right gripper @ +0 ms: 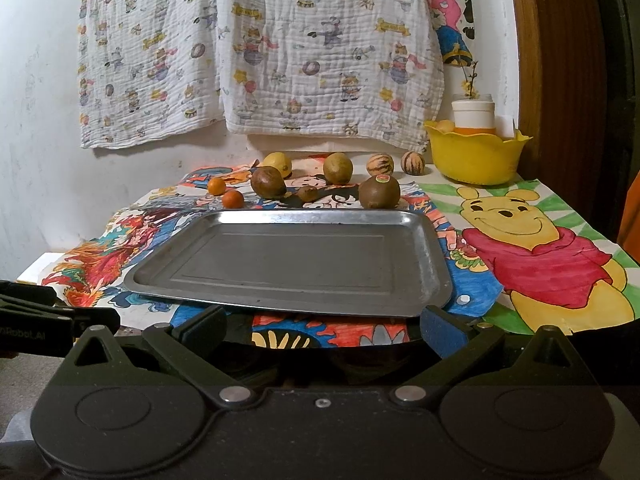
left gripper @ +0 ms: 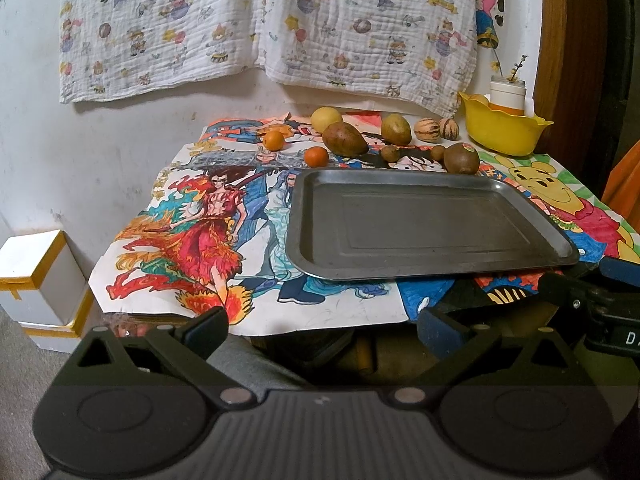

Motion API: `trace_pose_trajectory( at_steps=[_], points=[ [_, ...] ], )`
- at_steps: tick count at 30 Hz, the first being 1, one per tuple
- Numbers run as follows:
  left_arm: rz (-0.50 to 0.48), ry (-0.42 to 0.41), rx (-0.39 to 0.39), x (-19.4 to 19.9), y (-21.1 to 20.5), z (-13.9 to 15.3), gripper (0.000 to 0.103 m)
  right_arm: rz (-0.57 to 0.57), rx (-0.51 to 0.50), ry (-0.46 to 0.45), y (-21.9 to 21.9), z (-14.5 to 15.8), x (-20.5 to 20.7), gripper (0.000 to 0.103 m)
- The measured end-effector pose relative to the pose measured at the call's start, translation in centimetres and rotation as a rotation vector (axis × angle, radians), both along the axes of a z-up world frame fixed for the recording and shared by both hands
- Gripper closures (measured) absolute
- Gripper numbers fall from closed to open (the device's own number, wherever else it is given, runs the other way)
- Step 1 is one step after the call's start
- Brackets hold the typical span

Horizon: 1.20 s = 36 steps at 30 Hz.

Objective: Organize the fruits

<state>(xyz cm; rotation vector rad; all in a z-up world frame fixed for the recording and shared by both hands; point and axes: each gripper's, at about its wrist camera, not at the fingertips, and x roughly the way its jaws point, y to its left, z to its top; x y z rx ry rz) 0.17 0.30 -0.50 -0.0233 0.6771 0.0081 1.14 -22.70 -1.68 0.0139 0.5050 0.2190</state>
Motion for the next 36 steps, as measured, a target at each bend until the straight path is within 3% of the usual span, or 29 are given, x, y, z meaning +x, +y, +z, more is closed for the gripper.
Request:
trace_pose_trajectory(
  at_steps=[36],
  points=[
    [-0.011,0.031,0.0,0.88,-0.15,-0.36,0.001,0.009,0.038,0.004,0.25,-0.3,0.41,0.0]
  ],
)
